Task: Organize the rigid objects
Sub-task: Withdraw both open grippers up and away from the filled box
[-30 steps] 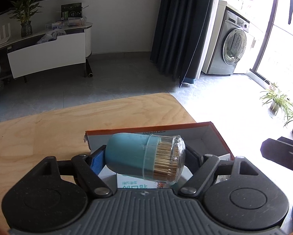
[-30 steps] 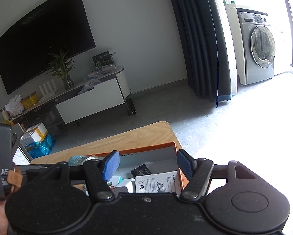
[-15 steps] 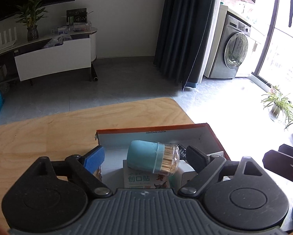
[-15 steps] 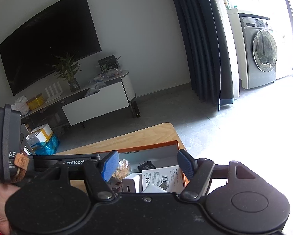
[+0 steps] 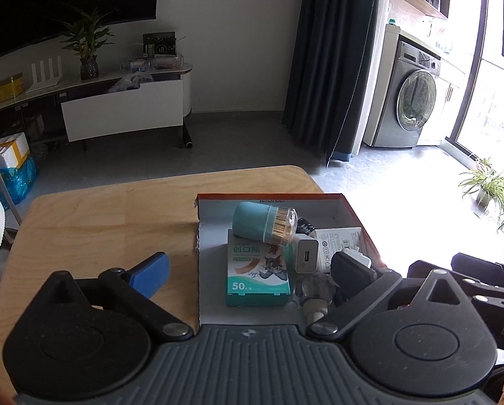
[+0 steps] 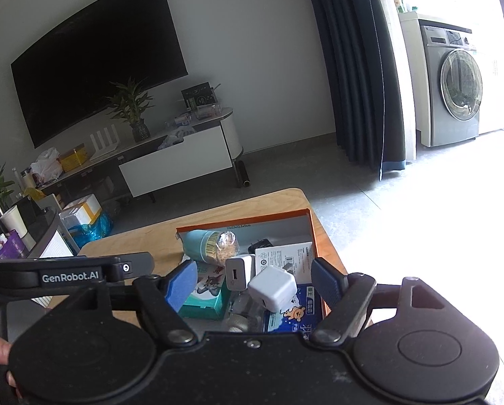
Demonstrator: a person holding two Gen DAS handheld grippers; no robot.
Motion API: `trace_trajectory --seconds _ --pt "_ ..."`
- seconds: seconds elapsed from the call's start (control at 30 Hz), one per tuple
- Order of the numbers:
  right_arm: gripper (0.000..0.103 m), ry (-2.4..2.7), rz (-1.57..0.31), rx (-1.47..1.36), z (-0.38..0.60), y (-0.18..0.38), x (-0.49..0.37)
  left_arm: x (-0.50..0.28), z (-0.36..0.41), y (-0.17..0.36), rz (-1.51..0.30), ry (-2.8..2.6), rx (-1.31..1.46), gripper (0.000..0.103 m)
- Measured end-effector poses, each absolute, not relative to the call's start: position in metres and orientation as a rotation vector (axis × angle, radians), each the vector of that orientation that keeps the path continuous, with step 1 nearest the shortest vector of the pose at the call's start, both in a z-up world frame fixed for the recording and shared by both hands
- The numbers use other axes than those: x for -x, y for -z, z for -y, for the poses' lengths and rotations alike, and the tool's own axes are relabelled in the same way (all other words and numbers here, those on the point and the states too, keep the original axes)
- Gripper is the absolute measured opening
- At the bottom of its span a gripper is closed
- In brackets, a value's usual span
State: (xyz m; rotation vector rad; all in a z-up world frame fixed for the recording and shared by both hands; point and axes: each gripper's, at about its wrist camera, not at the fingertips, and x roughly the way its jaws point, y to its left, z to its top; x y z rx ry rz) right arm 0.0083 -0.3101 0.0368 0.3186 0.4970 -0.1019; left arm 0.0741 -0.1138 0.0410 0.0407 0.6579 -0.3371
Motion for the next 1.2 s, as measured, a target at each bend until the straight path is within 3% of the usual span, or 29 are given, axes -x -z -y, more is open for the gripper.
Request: trace_trajectory --seconds 1.2 --pt "0.092 0.093 -0.567 -0.263 0.292 -0.011 0.061 0.006 0.118 -0.009 -0.706 0.254 -0.070 0.103"
